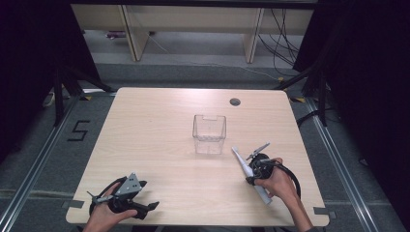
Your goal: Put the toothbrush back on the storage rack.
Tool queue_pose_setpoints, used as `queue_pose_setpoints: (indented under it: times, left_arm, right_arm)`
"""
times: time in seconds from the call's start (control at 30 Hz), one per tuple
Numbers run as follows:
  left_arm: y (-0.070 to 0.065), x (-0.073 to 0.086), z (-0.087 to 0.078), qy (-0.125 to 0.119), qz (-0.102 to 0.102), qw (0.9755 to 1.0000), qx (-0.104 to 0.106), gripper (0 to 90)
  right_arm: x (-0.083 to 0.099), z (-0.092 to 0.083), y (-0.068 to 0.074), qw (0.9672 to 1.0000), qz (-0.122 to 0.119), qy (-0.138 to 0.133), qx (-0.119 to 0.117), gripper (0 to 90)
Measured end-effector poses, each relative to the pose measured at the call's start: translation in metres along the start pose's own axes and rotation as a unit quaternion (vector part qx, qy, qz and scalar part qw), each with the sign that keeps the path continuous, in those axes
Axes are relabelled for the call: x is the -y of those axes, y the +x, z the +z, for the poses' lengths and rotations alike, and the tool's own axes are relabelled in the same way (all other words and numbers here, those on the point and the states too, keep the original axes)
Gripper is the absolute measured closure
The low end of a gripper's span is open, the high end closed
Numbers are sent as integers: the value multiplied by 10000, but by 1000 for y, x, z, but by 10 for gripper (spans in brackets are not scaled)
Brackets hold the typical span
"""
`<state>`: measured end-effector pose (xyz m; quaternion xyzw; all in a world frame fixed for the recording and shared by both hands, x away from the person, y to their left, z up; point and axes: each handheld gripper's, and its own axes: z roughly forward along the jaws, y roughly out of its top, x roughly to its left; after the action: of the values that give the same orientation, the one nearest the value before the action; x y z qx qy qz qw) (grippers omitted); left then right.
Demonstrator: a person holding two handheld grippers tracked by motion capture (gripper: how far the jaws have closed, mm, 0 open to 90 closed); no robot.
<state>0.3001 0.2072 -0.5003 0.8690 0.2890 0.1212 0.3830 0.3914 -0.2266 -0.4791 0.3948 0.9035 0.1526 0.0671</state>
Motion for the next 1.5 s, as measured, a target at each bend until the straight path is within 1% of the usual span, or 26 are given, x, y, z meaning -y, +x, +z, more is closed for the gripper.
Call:
queue_pose_setpoints:
  times: [0.07, 0.1, 0.17, 0.23, 0.27, 0.33, 0.47, 0.5, 0.6, 0.63, 0.73, 0.77, 0.83, 0.9, 0.93, 0.97, 1.07, 1.1, 1.2, 1.27, 1.3, 1.33, 1.37, 1.4, 1.43, 1.5]
  left_arm:
    - [0, 0, 0, 7, 21, 10000, 13, 152]
    - [0, 0, 0, -10, 5, 10000, 0, 152]
    - [0, 0, 0, -8, 12, 10000, 1, 152]
    - [0, 0, -1, -11, 9, 10000, -1, 152]
    - [0, 0, 0, -15, 2, 10000, -4, 152]
    - [0, 0, -1, -13, 6, 10000, -2, 152]
    - [-1, 0, -1, -56, -8, 10000, 31, 152]
    - [0, 0, -1, -61, -16, 10000, 32, 152]
    - [-1, 0, 0, -96, -71, 9999, 39, 152]
    - [0, 0, 0, -48, -11, 10000, 22, 152]
    - [-1, 0, 0, -57, -14, 10000, 31, 153]
    - [0, -1, -1, -46, 9, 10000, 18, 153]
    - [0, -1, -1, -56, 2, 10000, 37, 152]
    - [0, -1, -1, -61, -5, 10000, 38, 152]
    - [-1, -1, -1, -58, 2, 10000, 40, 152]
    - [0, -1, -1, -49, 20, 10000, 19, 153]
    - [0, -1, -1, -53, 18, 10000, 26, 153]
    - [-1, -1, -1, -54, 9, 10000, 39, 152]
    - [0, -1, -1, -57, 15, 10000, 21, 152]
    - [-1, -1, -1, -52, 14, 10000, 26, 153]
    - [0, -1, -1, -37, 20, 10000, 23, 153]
    - [-1, -1, -1, -38, 22, 10000, 24, 153]
    - [-1, -1, -1, -47, 20, 10000, 23, 153]
    - [-1, -1, -1, -47, 20, 10000, 23, 153]
    - [-1, -1, -1, -52, 17, 10000, 32, 153]
    - [0, -1, -1, -51, 16, 10000, 21, 153]
  right_arm:
    - [0, 0, 0, 10000, -3, 53, -26, 620]
    - [-1, -1, 3, 9997, 128, 170, -75, 640]
    - [-1, -2, 2, 9996, 164, 231, -7, 656]
    - [-2, -2, 2, 9996, 139, 253, -55, 655]
    - [-2, -1, -1, 9998, -101, 163, -98, 661]
    - [-5, -1, -2, 9992, -190, 336, -133, 662]
    - [-8, -1, -2, 9982, -169, 550, -176, 663]
    - [-11, -1, -3, 9972, -228, 666, -236, 663]
    - [-13, -1, -3, 9964, -263, 767, -240, 663]
    - [-16, 0, -4, 9953, -437, 839, -225, 663]
    - [-19, 2, -4, 9941, -462, 966, -196, 663]
    - [-21, 2, -3, 9930, -403, 1092, -204, 664]
    - [-22, 2, -2, 9928, -370, 1127, -169, 664]
    - [-25, 3, -4, 9904, -574, 1254, -133, 665]
    - [-25, 3, -4, 9904, -574, 1254, -133, 665]
    - [-25, 3, -2, 9911, -438, 1251, -123, 666]
    - [-25, 3, -2, 9910, -446, 1253, -128, 666]
    - [-25, 2, -2, 9910, -464, 1237, -237, 666]
    - [-25, 3, -3, 9906, -440, 1282, -181, 667]
    - [-26, 3, -5, 9901, -480, 1308, -167, 667]
    - [-26, 3, -7, 9887, -653, 1341, -165, 667]
    - [-27, 4, -6, 9895, -525, 1335, -193, 667]
    - [-28, 5, -6, 9900, -509, 1293, -239, 667]
    - [-28, 5, -6, 9900, -509, 1293, -239, 667]
    - [-30, 4, -5, 9891, -404, 1402, -222, 667]
    - [-30, 5, -6, 9890, -492, 1377, -224, 668]
